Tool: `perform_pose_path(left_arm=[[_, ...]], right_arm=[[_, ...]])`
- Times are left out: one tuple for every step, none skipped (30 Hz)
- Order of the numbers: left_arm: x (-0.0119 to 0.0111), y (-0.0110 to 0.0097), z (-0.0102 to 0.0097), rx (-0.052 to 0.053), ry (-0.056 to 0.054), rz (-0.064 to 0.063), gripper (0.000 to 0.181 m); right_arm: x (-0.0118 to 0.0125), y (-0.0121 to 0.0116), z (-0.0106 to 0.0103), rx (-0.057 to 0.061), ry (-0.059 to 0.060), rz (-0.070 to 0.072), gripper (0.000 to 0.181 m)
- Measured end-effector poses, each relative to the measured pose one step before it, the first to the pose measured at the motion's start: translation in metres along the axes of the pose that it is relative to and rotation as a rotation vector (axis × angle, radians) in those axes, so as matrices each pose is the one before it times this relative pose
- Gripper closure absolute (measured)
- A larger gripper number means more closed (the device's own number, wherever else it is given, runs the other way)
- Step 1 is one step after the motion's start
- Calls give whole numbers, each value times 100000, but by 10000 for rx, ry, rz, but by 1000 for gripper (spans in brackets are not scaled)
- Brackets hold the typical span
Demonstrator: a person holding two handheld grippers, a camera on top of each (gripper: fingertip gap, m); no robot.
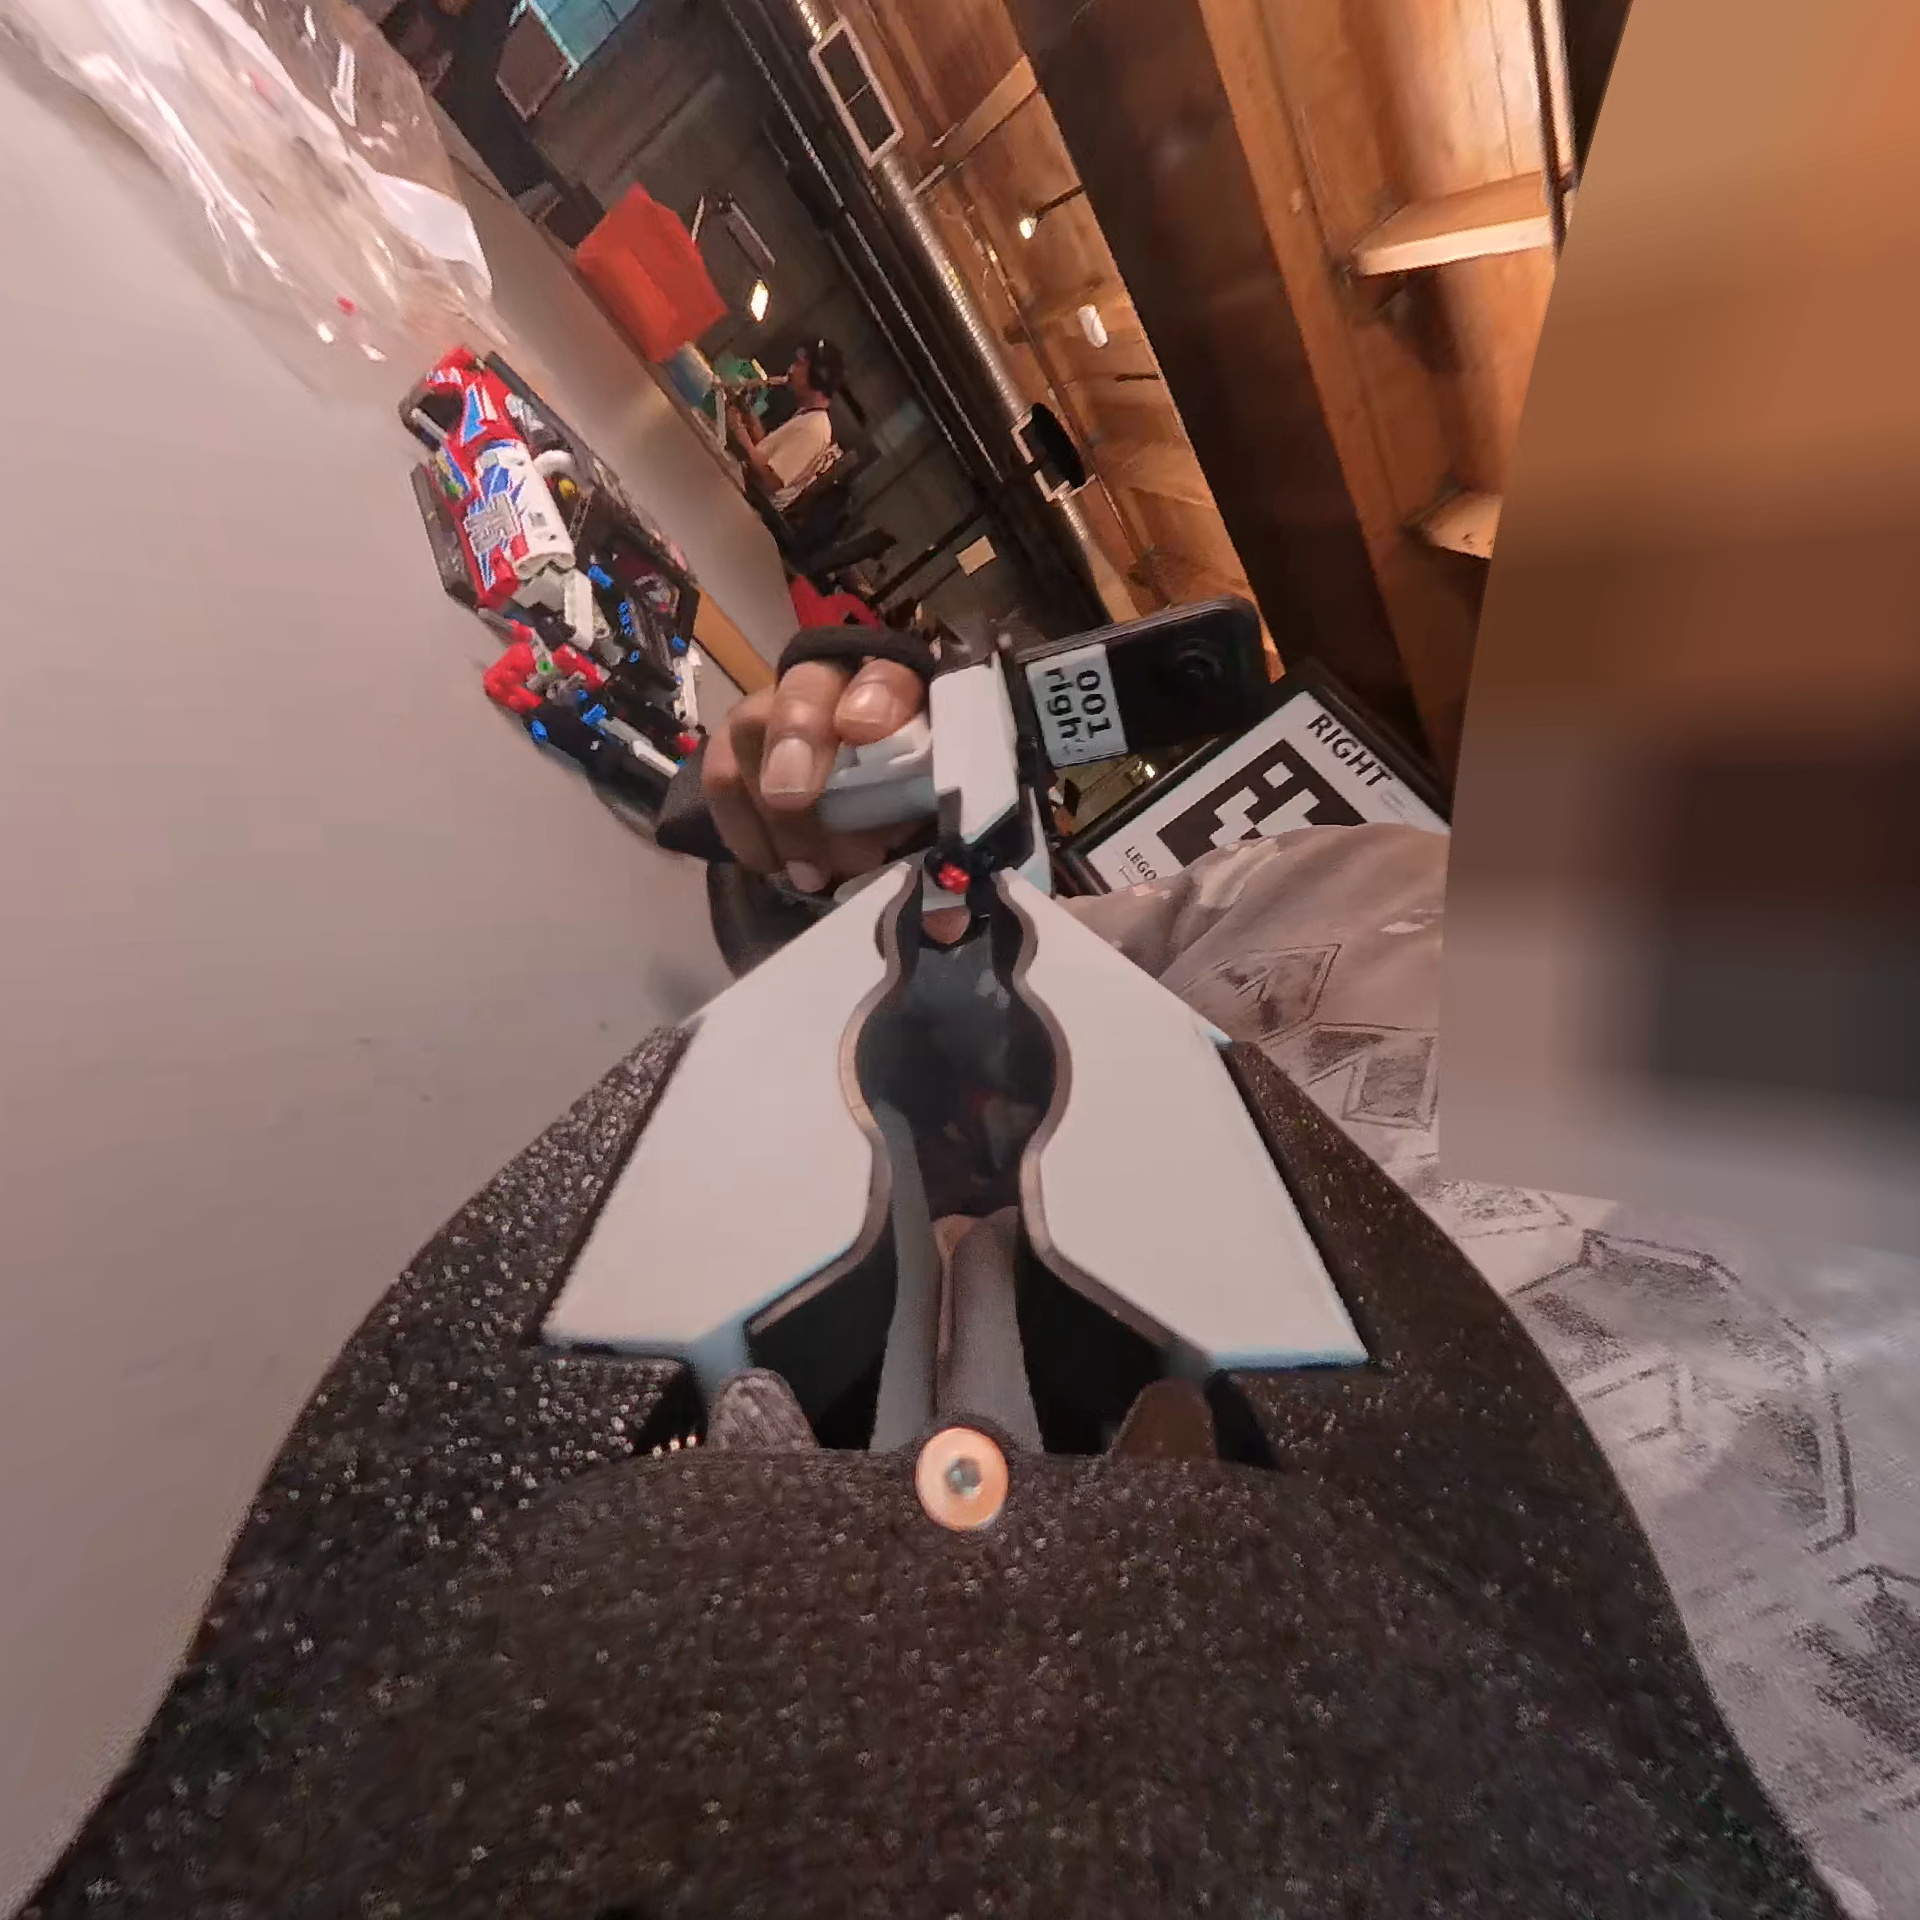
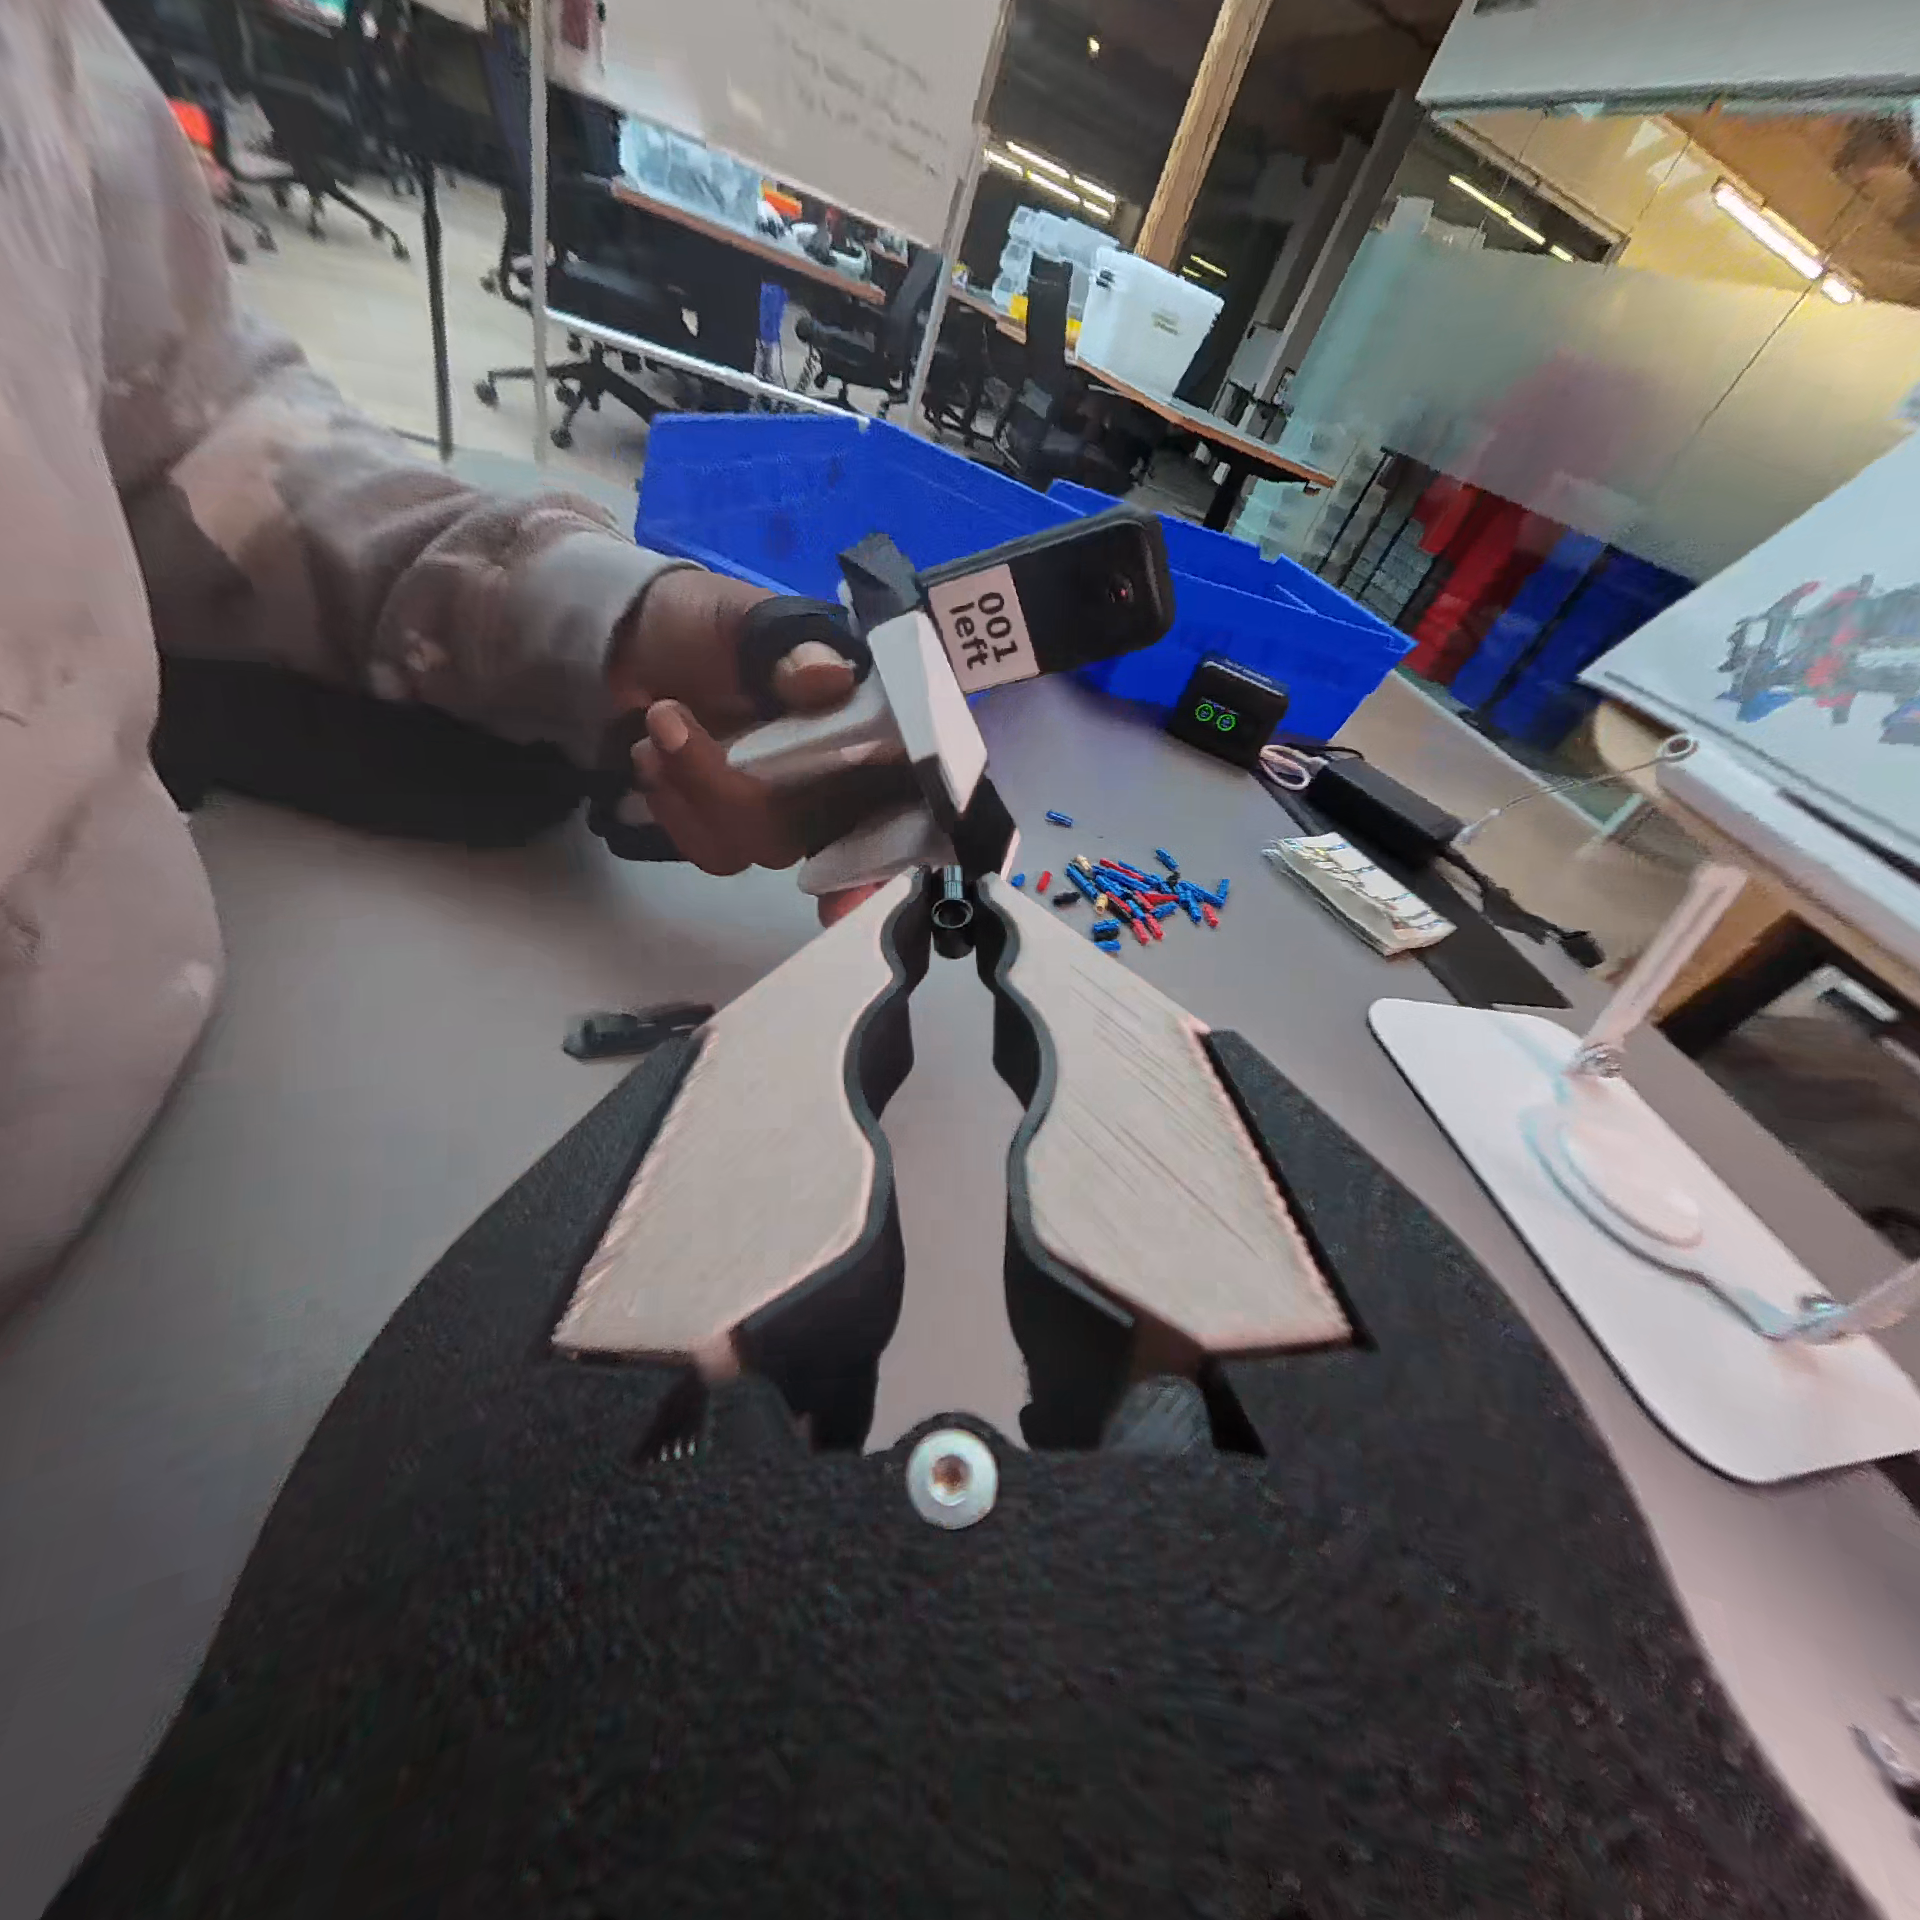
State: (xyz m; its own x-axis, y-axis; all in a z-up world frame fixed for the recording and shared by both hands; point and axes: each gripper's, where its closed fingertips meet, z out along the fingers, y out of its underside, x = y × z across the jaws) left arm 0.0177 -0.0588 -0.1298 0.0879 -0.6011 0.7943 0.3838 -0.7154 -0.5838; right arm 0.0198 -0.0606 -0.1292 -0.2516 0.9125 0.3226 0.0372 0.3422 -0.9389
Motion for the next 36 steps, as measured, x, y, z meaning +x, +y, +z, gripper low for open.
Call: perform_pose_path(left_arm=[[-349, 444, 180, -227, -148, -52, 172], [83, 242, 178, -114, 64, 11, 173], [312, 11, 157, 17, 191, -80, 173], [-40, 57, 118, -21, -18, -42, 178], [-103, 89, 42, -36, -68, 67, 178], [-75, 28, -21, -5, -44, -8, 178], [-37, 19, -24, 2, -15, -36, 178], [-72, 8, -34, 9, -7, -76, 178], [-94, 22, -36, 9, -9, -104, 177], [-79, 39, -38, -7, -6, -57, 177], [-58, 52, -28, -22, -4, -24, 176], [-46, 53, -48, -20, 12, -34, 176], [7, 12, -27, 0, 56, -72, 176], [59, -31, -23, 18, 73, -57, 176], [30, -8, -16, 8, 31, -7, 176], [-1, 40, -7, -10, 2, 29, 176], [127, -25, 3, 25, 84, -19, 176], [125, -8, 6, 14, 90, -22, 176], [59, -2, -22, 3, 23, 41, 177], [138, -71, -25, 43, 50, 83, 179], [228, -70, 1, 22, 87, 132, 180], [234, -86, 4, 28, 45, 212, 181], [155, -147, 28, 55, -22, 245, 181], [118, -99, 31, 33, -53, 293, 181], [97, -78, 29, 25, -67, 241, 181], [63, -74, 2, 30, -84, 228, 181], [-16, -83, -10, 32, -125, 226, 181], [-2, -127, -47, 64, -124, 299, 181], [264, -171, -40, 60, 17, 342, 181], [311, -65, -2, -58, -32, 401, 181], [-107, 47, 25, -153, -350, 520, 181], [-79, 46, 24, -120, -306, 500, 181], [64, -43, -2, -39, -111, 256, 181], [-137, -15, -64, -31, -143, 132, 181], [-491, 146, -183, -146, -315, 210, 181], [-631, 141, -311, -170, -374, 253, 181]], right_arm=[[-128, -33, 35, -103, 153, -442, 175], [-295, 7, 61, -131, 10, -366, 175], [-176, 111, 87, -185, 66, -381, 175], [-162, 35, 62, -110, 77, -420, 175], [-191, 5, 21, -115, 31, -396, 175], [-16, 104, 13, -160, 120, -436, 175], [-37, 45, 40, -121, 125, -427, 175], [-40, 38, 44, -110, 113, -383, 175], [-31, 97, 56, -138, 108, -363, 175], [-51, 78, 41, -115, 100, -373, 175], [-89, 46, 50, -111, 96, -414, 175], [-82, 37, 30, -125, 87, -407, 175], [-35, -9, 39, -76, 113, -315, 175], [32, -61, 11, -15, 130, -211, 174], [20, -54, 10, 6, 121, -167, 174], [-46, 6, 10, -26, 45, -142, 174], [28, -81, -24, 42, 82, -78, 174], [75, -169, -23, 107, 104, 38, 174], [-8, -56, -4, 22, -2, 102, 174], [60, -57, 10, 40, 71, 33, 174], [116, -182, -14, 117, 100, 66, 175], [165, -211, -20, 124, 74, 235, 174], [178, -142, -12, 119, 37, 357, 174], [169, -112, -11, 134, 28, 397, 173], [70, -124, -18, 129, -11, 343, 173], [81, -57, -10, 80, 31, 203, 172], [29, -42, -1, 76, -10, 179, 172], [-10, -68, 22, 104, -82, 338, 169], [165, -132, -51, 160, -76, 650, 168], [55, -80, -61, 137, -282, 878, 161], [101, -50, -125, 137, -284, 918, 160], [231, -176, -185, 254, -156, 817, 159], [142, -156, -170, 228, -199, 747, 159], [105, 245, -56, -17, -212, 604, 156], [266, 681, -5, -280, -91, 314, 152], [207, 735, -97, -317, -122, 146, 151]])
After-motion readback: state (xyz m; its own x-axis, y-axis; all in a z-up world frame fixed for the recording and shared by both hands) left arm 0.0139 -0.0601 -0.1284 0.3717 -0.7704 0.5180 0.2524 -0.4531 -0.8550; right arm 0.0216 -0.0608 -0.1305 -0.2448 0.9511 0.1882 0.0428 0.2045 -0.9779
